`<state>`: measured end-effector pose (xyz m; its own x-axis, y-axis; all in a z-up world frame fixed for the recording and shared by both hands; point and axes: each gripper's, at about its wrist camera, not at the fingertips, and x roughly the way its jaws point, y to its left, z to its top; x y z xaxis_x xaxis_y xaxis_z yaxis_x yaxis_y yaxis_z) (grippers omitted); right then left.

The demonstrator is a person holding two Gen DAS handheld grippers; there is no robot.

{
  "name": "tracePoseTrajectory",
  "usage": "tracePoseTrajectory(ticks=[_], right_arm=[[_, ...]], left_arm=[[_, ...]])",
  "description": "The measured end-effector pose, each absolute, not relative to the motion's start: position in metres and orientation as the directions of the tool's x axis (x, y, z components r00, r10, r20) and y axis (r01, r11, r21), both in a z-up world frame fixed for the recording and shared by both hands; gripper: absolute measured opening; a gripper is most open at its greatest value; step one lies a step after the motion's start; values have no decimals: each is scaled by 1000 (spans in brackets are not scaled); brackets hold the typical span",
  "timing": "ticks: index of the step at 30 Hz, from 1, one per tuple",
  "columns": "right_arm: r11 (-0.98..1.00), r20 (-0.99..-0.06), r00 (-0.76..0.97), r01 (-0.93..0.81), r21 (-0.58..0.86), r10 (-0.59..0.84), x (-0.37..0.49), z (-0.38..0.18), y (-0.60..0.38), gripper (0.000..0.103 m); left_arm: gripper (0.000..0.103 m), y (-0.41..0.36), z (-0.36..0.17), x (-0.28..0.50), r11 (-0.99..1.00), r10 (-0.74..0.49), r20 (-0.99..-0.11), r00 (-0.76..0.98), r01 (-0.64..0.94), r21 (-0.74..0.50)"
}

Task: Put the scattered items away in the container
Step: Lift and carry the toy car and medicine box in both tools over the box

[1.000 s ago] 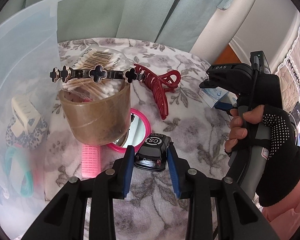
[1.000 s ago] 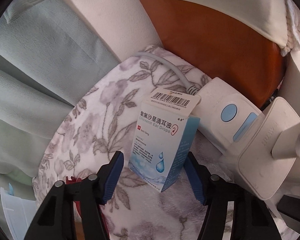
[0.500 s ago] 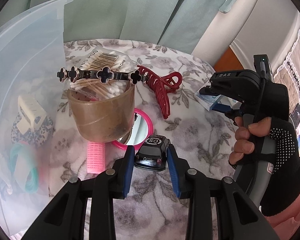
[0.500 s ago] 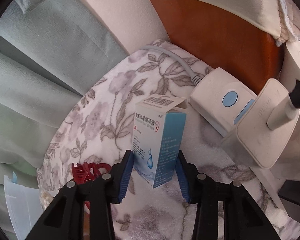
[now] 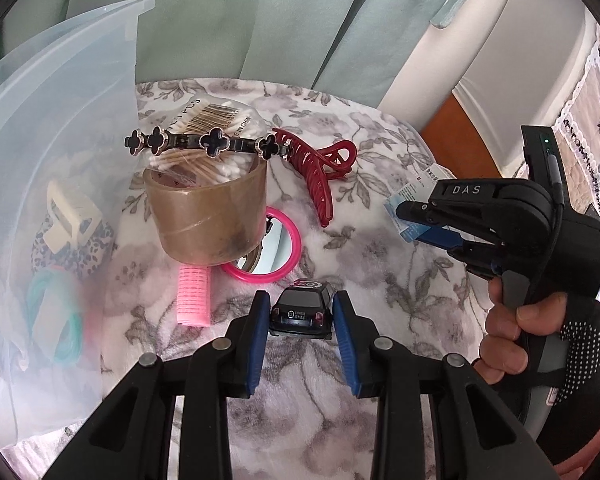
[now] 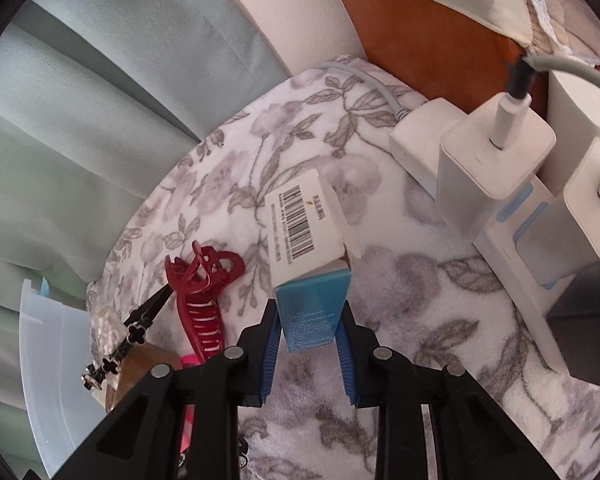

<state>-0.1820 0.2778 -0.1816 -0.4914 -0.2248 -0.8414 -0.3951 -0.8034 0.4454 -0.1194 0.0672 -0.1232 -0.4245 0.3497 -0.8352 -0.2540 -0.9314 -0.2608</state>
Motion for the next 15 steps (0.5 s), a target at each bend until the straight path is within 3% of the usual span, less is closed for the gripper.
tracePoseTrajectory(ticks=[15], right_arm=[[-813, -796, -552, -329, 481, -248, -129, -139, 275, 29]], left_arm=[[33, 61, -88, -98, -927, 363, -801, -476, -271, -259]])
